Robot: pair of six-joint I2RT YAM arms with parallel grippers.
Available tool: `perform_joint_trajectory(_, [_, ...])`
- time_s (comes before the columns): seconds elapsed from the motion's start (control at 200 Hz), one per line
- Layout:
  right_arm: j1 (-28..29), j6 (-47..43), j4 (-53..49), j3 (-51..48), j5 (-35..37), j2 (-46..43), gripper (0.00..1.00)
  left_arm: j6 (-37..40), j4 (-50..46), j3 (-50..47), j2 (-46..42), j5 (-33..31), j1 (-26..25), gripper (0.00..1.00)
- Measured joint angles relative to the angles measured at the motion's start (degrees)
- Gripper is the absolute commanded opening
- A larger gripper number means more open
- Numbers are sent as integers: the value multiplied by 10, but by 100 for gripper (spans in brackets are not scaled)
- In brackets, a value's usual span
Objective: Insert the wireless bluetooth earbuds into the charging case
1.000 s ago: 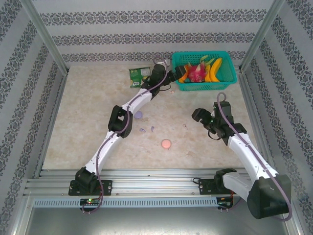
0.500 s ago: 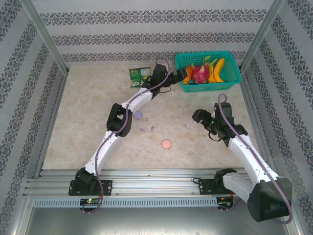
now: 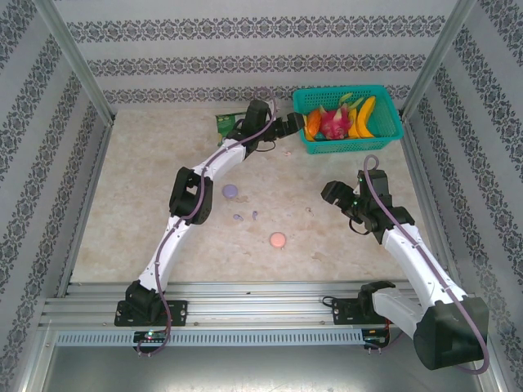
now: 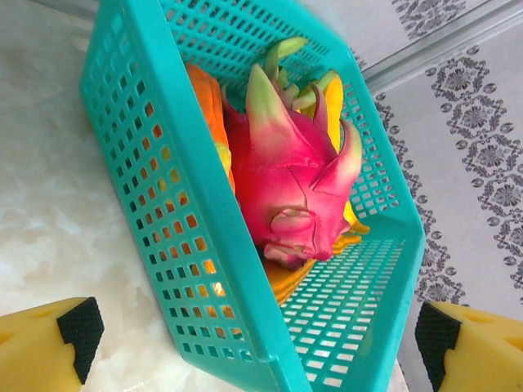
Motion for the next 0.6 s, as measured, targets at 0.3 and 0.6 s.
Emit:
perform_joint_trajectory(0.3, [0,0,-12,1,4,-13,83,-17,3,-8,26,16,0,100])
perform_joint_trajectory(0.6, [-1,0,-23,6,10,-26,83,-37,26,-24,29,18,-2,100])
